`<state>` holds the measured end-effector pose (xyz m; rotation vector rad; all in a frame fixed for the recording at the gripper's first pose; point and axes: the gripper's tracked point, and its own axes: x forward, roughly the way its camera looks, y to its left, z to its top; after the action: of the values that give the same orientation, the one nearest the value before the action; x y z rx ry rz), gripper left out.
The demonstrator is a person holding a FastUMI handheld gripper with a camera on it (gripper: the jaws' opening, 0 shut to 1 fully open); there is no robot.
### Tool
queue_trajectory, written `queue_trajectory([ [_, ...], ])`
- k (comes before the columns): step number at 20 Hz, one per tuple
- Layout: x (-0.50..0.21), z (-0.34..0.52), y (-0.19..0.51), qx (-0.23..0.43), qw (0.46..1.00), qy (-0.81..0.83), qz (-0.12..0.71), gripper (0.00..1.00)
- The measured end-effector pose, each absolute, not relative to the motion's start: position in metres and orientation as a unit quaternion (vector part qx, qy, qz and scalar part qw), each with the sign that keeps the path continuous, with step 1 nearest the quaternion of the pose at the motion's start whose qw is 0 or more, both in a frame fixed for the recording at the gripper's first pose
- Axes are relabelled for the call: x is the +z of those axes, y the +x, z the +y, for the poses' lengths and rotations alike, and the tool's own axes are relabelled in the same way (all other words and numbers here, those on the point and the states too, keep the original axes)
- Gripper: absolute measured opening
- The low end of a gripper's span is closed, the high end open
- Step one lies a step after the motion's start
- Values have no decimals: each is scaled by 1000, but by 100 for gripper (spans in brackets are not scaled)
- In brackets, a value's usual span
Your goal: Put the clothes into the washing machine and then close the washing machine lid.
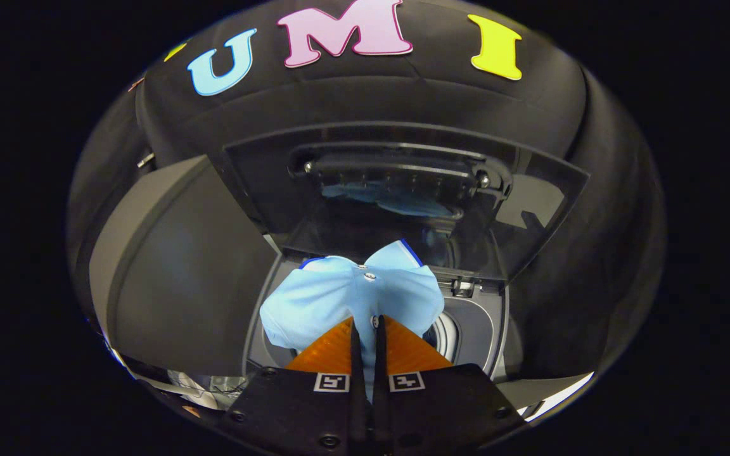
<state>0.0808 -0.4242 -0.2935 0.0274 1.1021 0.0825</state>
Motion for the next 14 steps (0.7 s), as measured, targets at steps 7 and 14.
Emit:
queue_trajectory([
  [7, -355, -424, 61, 10, 831, 11, 557, 8],
  [14, -397, -419, 43, -4, 812, -17, 584, 8],
])
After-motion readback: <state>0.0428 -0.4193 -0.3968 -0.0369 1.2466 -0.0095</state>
